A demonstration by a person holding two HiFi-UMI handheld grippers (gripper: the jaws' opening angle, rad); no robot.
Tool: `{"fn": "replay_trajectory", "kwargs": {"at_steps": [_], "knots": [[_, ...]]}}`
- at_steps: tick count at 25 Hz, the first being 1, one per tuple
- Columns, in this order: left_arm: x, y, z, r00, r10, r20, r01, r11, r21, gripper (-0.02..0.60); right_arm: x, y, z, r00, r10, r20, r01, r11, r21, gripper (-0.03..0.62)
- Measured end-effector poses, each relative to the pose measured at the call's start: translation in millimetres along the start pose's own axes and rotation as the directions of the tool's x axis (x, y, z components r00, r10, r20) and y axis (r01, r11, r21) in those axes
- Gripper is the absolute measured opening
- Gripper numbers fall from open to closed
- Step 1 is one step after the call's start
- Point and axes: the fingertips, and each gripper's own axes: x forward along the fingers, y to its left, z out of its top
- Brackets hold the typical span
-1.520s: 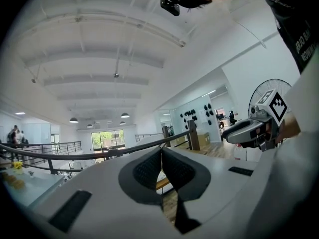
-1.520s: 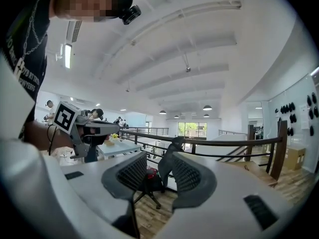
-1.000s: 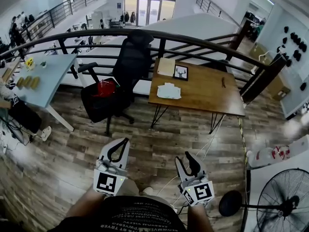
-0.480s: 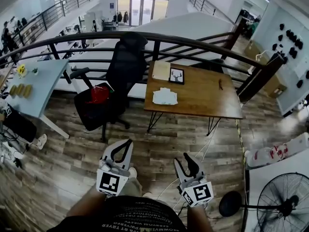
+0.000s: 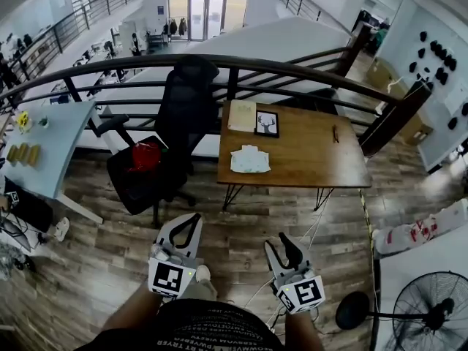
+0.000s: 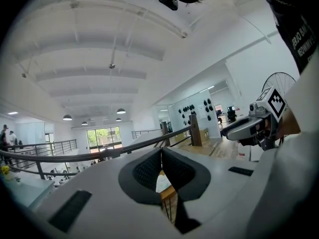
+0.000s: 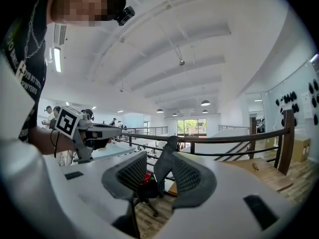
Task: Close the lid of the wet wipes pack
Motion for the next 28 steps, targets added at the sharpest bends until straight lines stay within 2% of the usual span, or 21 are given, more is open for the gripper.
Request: {"fn": "replay_trajectory", "kwargs": {"at_steps": [7, 14, 19, 28], "knots": [[35, 21, -16, 0.997, -0.053, -0.048, 0.054, 0.998, 0.012, 0.028, 37, -14, 1, 1.000, -0.017, -0.020, 0.017, 1.000, 0.008, 0.146], [59, 45, -15, 0.997, -0.076, -0.011, 0.076, 0.997, -0.014, 0.028, 66, -20, 10, 0.999, -0.040, -0.029, 0.040, 0.999, -0.001, 0.146], [66, 73, -16, 0.997, -0.080, 0.000, 0.080, 0.997, 0.004, 0.028, 87, -20, 18, 0.998, -0.055, -0.026, 0.054, 0.998, -0.008, 0.144], [71, 94, -31, 0.994, -0.111, -0.012, 0.110, 0.993, -0.030, 0.028, 92, -16, 21, 0.995, -0.084, -0.045, 0.084, 0.996, -0.002, 0.144]]}}
